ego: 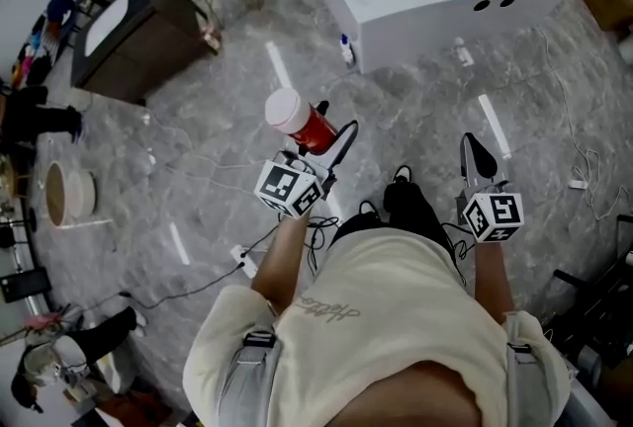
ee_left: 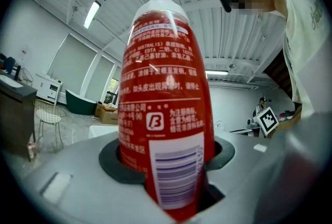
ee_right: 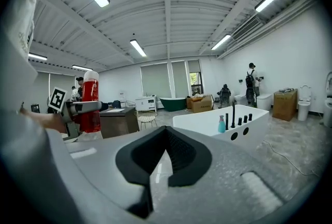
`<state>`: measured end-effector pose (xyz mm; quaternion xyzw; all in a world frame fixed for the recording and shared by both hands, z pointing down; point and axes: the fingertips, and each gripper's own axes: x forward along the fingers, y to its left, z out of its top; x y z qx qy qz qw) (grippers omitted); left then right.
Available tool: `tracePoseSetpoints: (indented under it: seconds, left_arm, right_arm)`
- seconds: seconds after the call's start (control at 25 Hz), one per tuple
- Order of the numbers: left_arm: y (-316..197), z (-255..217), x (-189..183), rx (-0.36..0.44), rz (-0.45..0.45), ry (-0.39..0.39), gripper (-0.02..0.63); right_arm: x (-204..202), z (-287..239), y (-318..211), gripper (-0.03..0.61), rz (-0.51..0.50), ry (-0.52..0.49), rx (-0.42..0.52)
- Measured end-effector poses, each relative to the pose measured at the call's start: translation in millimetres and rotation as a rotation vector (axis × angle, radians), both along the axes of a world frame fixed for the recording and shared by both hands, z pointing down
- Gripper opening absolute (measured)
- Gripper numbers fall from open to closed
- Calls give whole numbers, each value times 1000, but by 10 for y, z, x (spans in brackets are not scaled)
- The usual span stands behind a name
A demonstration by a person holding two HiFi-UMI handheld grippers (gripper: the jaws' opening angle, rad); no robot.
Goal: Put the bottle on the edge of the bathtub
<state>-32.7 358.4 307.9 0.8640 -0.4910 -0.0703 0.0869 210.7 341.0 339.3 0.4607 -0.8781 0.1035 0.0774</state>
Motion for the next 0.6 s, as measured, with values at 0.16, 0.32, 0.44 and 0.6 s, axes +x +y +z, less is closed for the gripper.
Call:
tracePoseSetpoints:
  seconds: [0.16,0.32,0.44,0.6]
  left_arm:
    - [-273,108,35,-34,7,-3,293]
    - [-703,176,74,-60,0,-17,293]
    - [-1100,100,-13,-61,-22,-59,295]
    - [-1671,-15,-139,-36,-23,-104,295]
  right_arm:
    - [32,133,-264,2,8,-3,-38]
    - [21,298,-737,2,-12,-4,-73]
    - [-92,367,-1202,2,-34,-24,-90]
    - [-257,324,-1886,2,-58,-50,-58]
